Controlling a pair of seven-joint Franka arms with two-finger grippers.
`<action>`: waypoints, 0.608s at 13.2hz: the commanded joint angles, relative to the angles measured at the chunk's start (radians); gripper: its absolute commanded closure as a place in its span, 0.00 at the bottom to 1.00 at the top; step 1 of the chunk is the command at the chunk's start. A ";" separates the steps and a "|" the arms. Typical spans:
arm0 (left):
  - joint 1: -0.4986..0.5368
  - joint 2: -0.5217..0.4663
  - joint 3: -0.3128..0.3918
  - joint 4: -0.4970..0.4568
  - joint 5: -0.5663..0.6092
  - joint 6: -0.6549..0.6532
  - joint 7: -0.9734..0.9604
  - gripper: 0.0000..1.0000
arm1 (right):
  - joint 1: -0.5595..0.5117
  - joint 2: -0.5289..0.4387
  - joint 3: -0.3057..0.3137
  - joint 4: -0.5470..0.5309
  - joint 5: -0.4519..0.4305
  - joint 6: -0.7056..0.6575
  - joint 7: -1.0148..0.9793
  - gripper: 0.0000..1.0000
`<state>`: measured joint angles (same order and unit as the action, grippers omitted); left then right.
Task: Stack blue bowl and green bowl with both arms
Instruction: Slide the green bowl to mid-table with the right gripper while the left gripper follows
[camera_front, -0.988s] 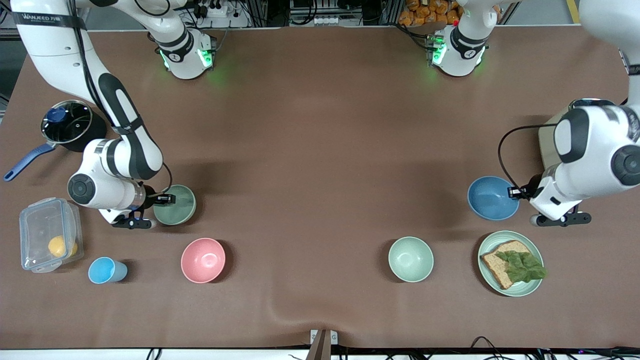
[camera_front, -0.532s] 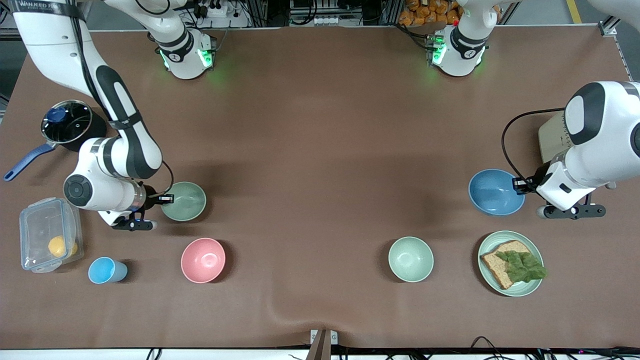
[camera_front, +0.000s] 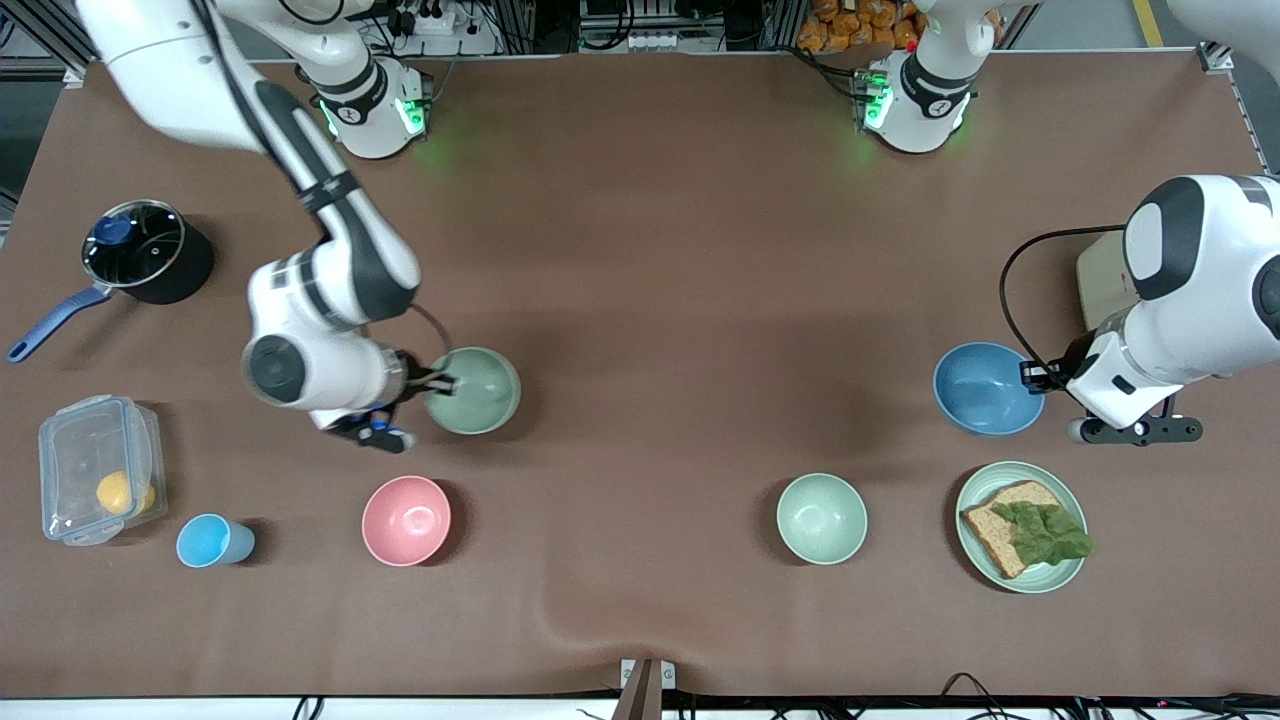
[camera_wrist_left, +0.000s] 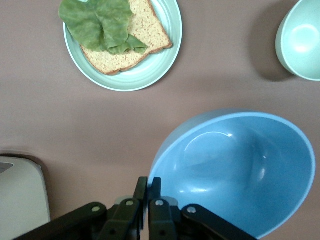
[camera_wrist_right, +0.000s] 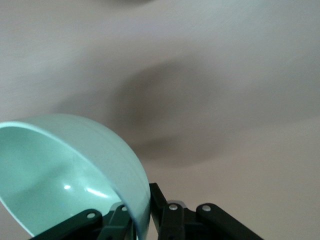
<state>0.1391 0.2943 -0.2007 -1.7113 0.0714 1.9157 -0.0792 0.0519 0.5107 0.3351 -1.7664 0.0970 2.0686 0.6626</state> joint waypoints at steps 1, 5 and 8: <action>-0.018 0.026 -0.002 0.022 0.004 -0.020 -0.022 1.00 | 0.023 0.066 0.096 0.062 0.020 0.091 0.210 1.00; -0.032 0.089 -0.002 0.024 0.015 -0.011 -0.102 1.00 | 0.106 0.192 0.153 0.131 0.020 0.299 0.404 1.00; -0.102 0.100 -0.002 0.027 0.014 -0.007 -0.210 1.00 | 0.206 0.276 0.153 0.195 0.018 0.436 0.540 1.00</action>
<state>0.0884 0.3864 -0.2034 -1.7065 0.0714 1.9178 -0.2107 0.2070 0.7148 0.4803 -1.6530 0.1026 2.4601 1.1267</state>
